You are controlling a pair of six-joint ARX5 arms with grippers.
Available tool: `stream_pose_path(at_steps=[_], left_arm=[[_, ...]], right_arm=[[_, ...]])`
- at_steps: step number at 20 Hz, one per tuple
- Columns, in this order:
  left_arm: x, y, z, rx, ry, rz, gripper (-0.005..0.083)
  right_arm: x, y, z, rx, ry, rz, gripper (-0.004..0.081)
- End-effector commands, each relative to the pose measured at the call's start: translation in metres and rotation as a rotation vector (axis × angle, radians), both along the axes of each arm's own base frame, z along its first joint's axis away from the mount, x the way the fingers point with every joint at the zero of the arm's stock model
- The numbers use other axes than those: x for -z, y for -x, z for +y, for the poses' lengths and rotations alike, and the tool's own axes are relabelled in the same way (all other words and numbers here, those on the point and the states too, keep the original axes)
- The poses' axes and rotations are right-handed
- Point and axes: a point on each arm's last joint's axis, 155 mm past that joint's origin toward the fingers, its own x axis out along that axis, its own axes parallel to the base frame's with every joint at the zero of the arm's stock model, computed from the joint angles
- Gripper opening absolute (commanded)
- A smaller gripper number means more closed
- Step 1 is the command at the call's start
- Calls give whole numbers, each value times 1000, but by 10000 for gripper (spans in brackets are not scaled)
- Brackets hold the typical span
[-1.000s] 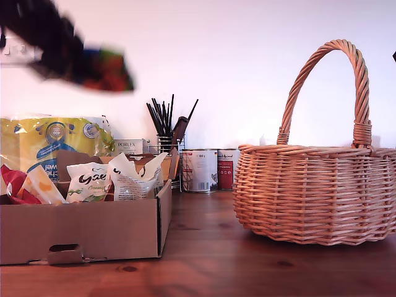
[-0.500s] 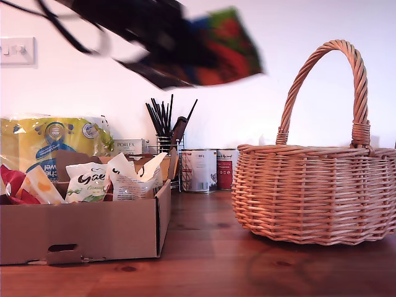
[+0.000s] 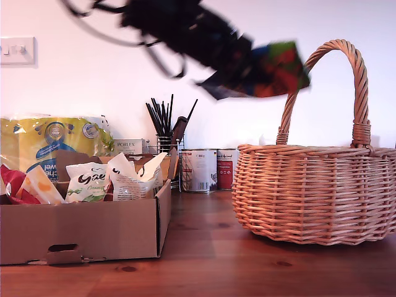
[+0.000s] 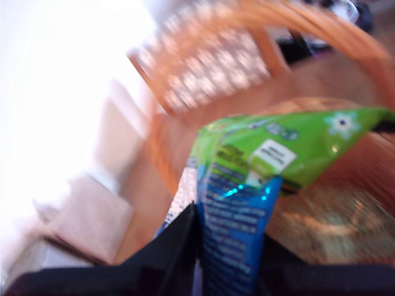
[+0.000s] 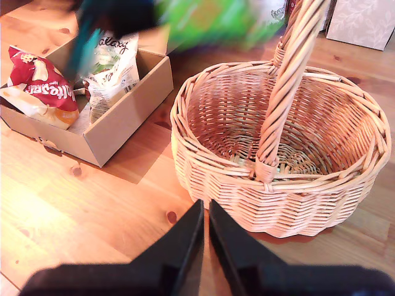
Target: Move the bags of Easter eggs from the cardboard box on the left into the woven basket on the right side.
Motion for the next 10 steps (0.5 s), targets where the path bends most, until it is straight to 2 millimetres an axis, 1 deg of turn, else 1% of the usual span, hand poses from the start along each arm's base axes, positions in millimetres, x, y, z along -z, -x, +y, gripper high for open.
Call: stream_pose_path(at_steps=[1,2,4,6,7,8,10], left_arm=[[32,-1,-9,31,-56,48,-24],[40,0,-14,43,-71,63,-24],[55,3,-22,80,-130,28,-24],[62,10,-25,108,-170,7,-22],[65,11,-26,117,-179,0,5],[64,12,-27,118,-177,-3,74],[62,11,-27,116,-171,-10,258]], right_arm=[[-5,1,2,-9,-8,-11,-13],[-5,0,2,-8,-8,-11,-13],[-4,0,1,-6,-4,-13,-13],[-4,0,1,-5,0,-16,-13],[-4,0,1,-5,0,-15,-13],[-5,0,1,-5,0,-16,-13],[-5,0,0,-4,1,-17,-13]])
